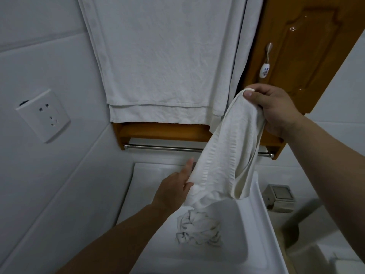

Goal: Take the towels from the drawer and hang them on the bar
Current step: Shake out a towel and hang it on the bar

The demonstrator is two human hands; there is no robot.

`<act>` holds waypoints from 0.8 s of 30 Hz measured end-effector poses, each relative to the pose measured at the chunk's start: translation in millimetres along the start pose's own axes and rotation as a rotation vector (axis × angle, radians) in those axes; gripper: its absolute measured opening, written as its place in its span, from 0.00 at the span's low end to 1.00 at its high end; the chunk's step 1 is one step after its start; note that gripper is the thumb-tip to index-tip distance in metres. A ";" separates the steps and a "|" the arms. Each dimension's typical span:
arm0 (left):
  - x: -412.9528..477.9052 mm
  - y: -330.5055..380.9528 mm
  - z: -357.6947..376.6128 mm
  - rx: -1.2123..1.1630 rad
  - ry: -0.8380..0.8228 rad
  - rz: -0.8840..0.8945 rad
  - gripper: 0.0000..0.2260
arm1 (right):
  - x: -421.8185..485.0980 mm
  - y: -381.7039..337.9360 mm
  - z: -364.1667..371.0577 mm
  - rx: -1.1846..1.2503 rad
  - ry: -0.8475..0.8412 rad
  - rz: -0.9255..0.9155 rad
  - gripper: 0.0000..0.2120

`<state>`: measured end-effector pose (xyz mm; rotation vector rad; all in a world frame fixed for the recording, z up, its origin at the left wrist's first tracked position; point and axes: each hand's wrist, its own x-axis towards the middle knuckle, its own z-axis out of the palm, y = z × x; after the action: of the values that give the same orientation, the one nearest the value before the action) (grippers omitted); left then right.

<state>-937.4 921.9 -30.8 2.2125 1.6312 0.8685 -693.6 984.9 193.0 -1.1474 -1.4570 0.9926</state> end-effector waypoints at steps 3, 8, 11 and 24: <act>1.3 -1.6 -1.8 -0.141 0.058 -0.176 0.37 | 0.0 0.1 -1.6 0.007 0.017 0.005 0.05; 4.6 -3.8 0.2 -0.035 0.097 -0.111 0.10 | -0.9 -2.2 2.3 0.046 0.009 0.007 0.04; 5.9 -5.5 1.7 -0.143 0.131 -0.199 0.08 | -0.2 -2.1 1.3 0.051 0.004 0.004 0.05; 12.7 -12.7 -4.9 -0.588 -0.040 -0.465 0.11 | 3.6 -0.4 11.0 0.081 -0.024 -0.003 0.04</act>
<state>-947.7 937.3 -29.7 1.3787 1.5220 0.9914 -704.8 988.0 192.3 -1.0780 -1.4242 1.0571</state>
